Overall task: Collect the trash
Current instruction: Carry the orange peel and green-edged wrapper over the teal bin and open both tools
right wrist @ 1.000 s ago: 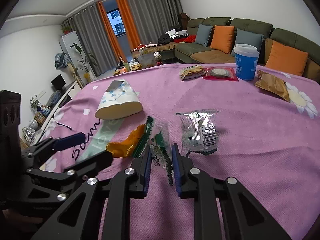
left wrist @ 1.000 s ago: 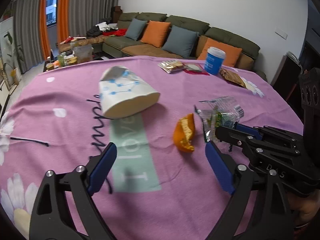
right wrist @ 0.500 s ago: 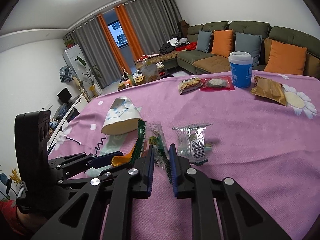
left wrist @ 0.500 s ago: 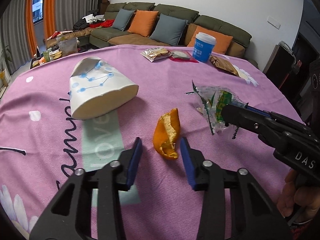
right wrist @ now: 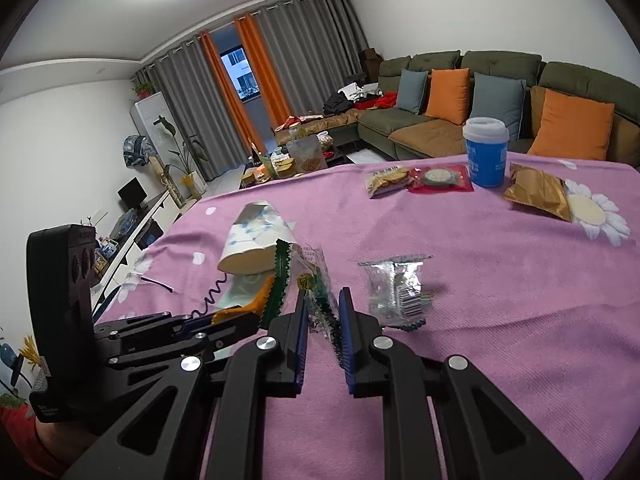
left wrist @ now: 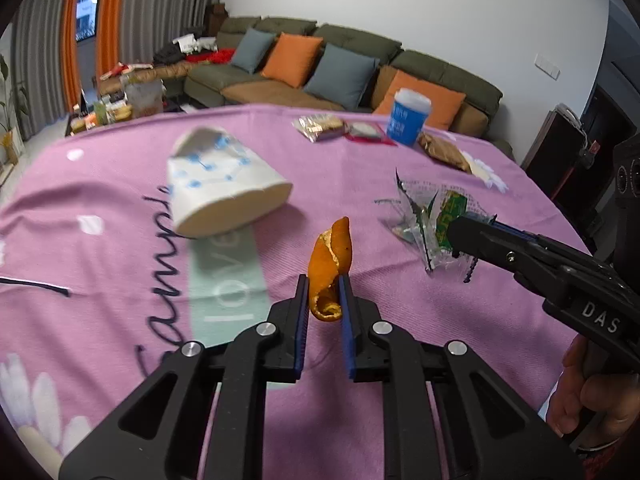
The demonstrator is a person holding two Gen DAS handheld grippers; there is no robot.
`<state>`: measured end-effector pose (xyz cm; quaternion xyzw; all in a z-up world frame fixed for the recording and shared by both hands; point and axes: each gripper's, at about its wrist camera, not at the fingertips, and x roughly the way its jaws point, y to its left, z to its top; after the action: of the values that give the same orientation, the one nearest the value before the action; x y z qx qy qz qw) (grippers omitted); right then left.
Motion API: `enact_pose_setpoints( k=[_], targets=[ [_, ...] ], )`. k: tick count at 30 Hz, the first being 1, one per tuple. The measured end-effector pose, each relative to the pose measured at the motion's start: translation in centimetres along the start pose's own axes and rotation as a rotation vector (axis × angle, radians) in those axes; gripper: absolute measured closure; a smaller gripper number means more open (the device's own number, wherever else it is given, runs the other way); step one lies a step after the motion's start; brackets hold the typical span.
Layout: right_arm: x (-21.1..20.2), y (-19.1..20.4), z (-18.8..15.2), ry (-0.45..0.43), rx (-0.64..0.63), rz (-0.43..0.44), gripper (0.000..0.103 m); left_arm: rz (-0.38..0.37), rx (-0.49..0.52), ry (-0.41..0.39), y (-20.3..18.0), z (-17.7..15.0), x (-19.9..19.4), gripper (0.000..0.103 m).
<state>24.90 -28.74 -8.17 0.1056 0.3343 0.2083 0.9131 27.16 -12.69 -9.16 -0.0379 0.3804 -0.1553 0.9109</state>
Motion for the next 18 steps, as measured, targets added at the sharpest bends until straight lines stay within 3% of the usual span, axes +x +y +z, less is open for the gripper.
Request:
enact_pose_setpoints(
  k=[18],
  targets=[
    [-4.4, 8.6, -0.2, -0.081, -0.146, 0.069, 0.090, 0.144, -0.058, -0.246, 3.8, -2.8, -14.7, 0.088]
  ],
)
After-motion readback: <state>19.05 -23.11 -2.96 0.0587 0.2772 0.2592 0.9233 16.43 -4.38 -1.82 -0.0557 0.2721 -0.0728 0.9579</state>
